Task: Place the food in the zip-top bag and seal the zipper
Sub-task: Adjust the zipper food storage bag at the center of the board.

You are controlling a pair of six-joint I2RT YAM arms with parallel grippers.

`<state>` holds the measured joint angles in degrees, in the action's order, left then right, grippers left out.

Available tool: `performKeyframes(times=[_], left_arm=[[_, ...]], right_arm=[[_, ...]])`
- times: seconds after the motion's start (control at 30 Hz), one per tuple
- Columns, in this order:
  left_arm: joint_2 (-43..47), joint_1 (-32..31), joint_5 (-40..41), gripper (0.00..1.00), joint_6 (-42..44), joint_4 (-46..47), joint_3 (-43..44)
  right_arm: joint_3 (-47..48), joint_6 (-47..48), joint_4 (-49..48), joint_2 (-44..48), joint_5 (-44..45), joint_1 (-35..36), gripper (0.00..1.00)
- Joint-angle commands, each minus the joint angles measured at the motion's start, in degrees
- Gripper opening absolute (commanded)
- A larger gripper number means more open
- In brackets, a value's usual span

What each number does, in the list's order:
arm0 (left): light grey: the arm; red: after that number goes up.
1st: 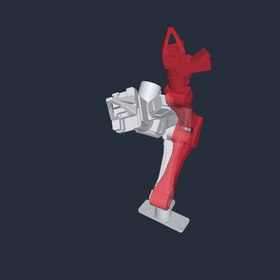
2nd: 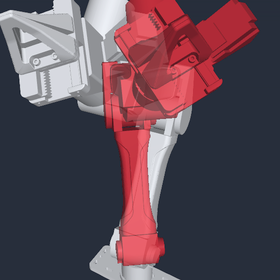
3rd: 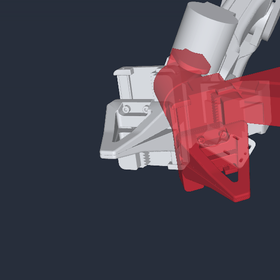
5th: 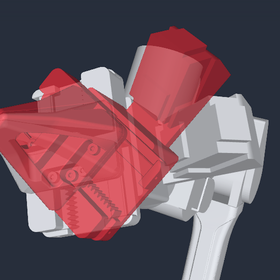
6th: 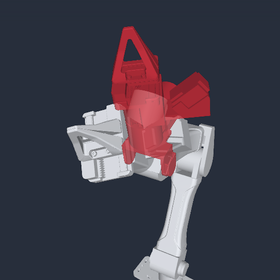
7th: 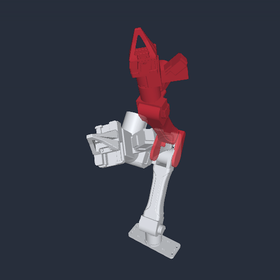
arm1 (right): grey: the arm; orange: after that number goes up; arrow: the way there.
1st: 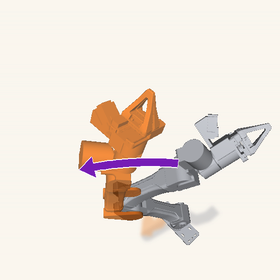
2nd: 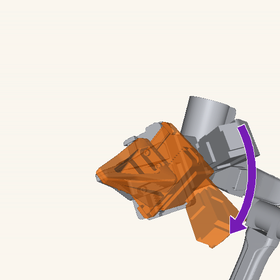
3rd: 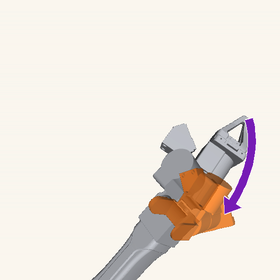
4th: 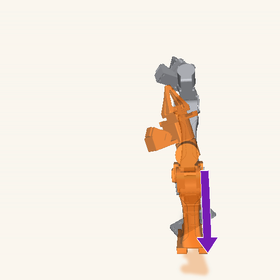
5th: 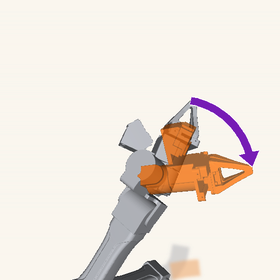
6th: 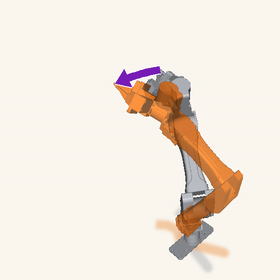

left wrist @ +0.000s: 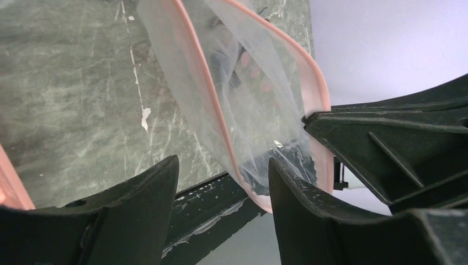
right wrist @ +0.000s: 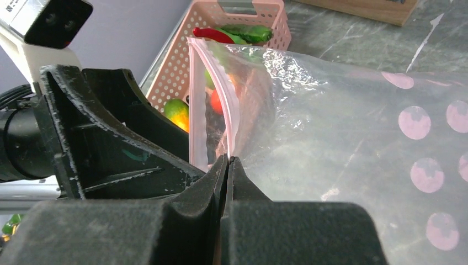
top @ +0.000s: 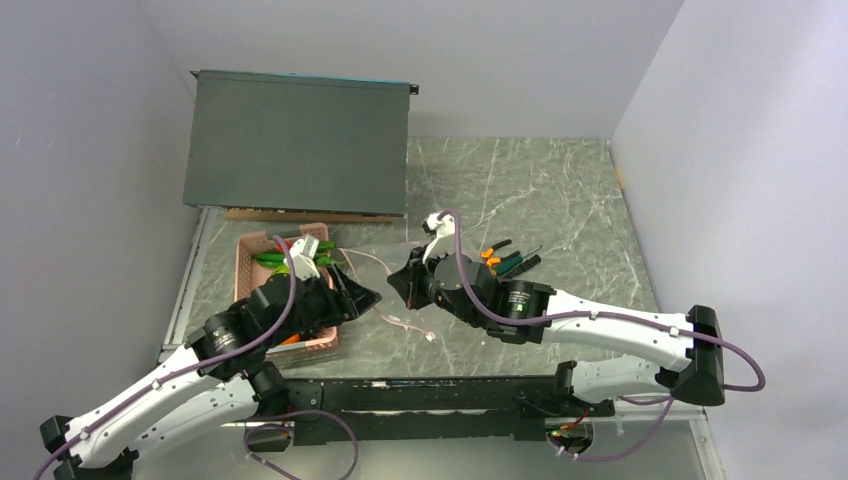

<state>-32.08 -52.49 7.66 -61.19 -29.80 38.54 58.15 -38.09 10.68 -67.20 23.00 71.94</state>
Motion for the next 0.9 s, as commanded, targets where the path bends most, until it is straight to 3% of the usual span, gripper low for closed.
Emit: performKeyframes(times=[0.0, 0.3, 0.43, 0.6, 0.73, 0.87], left_arm=[[0.56, -0.31, 3.07, 0.61, 2.09, -1.01, 0.87], [0.25, -0.32, 1.82, 0.13, 4.99, 2.26, -0.36], [1.46, -0.38, 2.87, 0.09, 6.34, 0.52, 0.87], [3.54, -0.36, 3.68, 0.03, 6.71, -0.79, 0.49], [5.00, -0.35, 3.61, 0.01, 6.46, -0.91, -0.62], [5.64, -0.31, 3.77, 0.00, 6.76, -1.37, -0.77]], right_arm=[[3.40, 1.01, -2.04, -1.06, 1.55, 1.00, 0.00], [5.17, 4.51, 1.10, -4.42, 6.18, 4.93, 0.00], [8.19, 10.15, 5.85, -7.20, 9.77, 5.84, 0.00], [14.13, 15.61, 13.97, -12.16, 16.20, 6.34, 0.10], [15.93, 19.44, 15.54, -14.14, 15.49, 6.78, 0.34], [16.27, 21.01, 15.04, -15.03, 15.13, 7.92, 0.45]])
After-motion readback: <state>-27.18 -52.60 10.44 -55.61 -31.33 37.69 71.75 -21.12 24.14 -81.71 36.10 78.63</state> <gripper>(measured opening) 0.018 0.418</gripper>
